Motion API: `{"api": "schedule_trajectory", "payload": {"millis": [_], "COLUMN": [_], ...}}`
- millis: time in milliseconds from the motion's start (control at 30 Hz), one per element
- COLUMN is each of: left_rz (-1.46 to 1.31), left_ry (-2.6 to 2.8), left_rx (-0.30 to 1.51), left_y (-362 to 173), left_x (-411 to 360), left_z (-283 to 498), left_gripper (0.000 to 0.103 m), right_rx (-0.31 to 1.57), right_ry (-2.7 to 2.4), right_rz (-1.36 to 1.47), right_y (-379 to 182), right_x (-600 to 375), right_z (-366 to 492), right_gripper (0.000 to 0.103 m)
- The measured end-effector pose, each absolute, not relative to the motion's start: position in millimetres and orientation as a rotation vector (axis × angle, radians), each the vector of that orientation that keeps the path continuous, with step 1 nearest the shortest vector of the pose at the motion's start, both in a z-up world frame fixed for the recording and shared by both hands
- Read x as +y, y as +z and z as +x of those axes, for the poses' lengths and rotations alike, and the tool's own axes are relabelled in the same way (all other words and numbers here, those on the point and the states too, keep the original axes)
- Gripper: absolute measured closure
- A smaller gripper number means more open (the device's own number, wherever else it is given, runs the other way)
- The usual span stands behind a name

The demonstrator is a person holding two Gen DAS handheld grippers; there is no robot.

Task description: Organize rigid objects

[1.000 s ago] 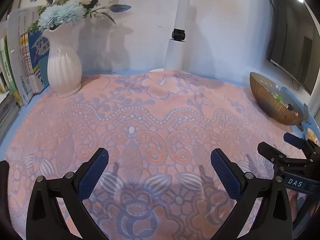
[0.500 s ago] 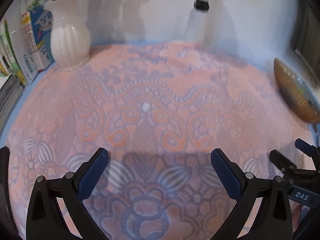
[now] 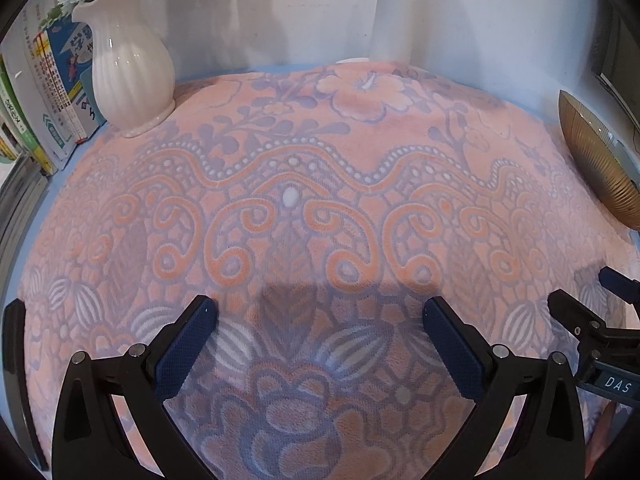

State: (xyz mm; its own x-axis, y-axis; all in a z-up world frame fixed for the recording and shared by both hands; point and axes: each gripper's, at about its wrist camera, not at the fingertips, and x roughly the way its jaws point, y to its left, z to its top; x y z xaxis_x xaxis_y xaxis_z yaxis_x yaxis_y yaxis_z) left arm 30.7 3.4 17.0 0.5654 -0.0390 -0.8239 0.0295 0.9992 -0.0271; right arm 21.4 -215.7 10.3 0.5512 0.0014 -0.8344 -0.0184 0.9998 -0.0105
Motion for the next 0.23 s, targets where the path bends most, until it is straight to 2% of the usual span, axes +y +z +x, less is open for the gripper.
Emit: {"api": "schedule_trajectory", "payload": {"millis": [233], "left_rz": [0.0], "left_ry": [-0.039], "left_rx": [0.961], "left_y": [15.7], "left_x": [-0.9], "left_z": [34.6], "left_gripper": [0.0], "right_rx": [0.986], "right_ry": [0.012], "right_rz": [-0.021], "right_y": [11.4], "right_x": [-215.2], "right_z": [23.0], "right_gripper": [0.0]}}
